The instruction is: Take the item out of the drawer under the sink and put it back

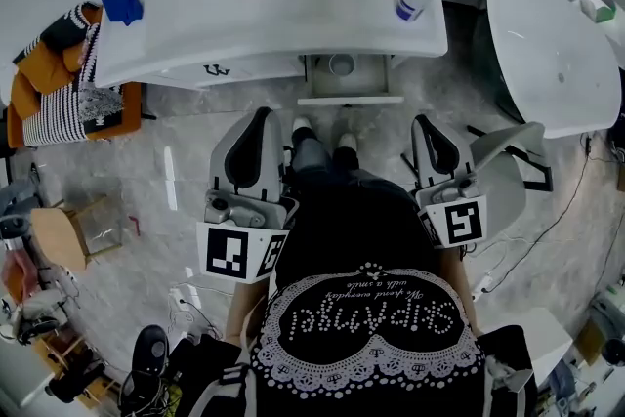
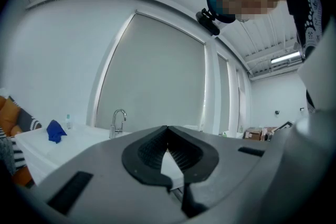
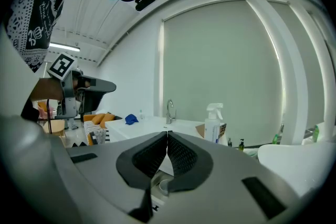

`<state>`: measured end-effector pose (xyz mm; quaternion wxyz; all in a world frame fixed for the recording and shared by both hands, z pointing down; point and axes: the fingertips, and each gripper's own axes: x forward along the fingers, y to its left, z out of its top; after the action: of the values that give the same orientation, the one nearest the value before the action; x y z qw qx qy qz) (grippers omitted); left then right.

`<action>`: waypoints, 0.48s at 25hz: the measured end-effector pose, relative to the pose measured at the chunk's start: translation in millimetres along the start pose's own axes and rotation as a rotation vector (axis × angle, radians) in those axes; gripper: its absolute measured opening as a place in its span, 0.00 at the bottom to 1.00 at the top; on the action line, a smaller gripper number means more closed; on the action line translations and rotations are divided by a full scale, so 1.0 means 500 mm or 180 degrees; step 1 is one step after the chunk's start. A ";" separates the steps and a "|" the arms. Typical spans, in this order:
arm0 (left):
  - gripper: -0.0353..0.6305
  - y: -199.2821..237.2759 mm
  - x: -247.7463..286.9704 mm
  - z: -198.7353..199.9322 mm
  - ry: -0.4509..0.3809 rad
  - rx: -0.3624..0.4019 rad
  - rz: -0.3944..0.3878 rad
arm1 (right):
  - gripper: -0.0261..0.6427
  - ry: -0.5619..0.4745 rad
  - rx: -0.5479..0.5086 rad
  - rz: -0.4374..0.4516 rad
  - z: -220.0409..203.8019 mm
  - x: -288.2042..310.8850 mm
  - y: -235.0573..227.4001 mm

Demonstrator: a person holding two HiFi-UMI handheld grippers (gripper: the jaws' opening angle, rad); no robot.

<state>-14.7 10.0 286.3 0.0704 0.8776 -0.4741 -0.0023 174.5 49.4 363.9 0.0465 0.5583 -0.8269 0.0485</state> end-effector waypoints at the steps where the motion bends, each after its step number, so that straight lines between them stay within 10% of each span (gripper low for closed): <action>1: 0.06 -0.012 0.005 -0.005 0.0029 -0.0007 -0.0067 | 0.07 -0.0001 0.0004 0.0006 0.000 0.001 0.000; 8: 0.06 -0.101 0.029 -0.052 0.0229 -0.0233 -0.0467 | 0.07 0.0199 -0.0199 0.0054 -0.015 0.021 0.009; 12: 0.06 -0.099 0.026 -0.053 0.0204 -0.0345 -0.0428 | 0.07 0.0588 -0.0971 0.0322 -0.059 0.047 0.032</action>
<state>35.4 29.2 307.2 0.1326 0.9020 -0.4108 -0.0045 151.8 37.7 395.7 0.2039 0.4957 -0.8439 -0.0242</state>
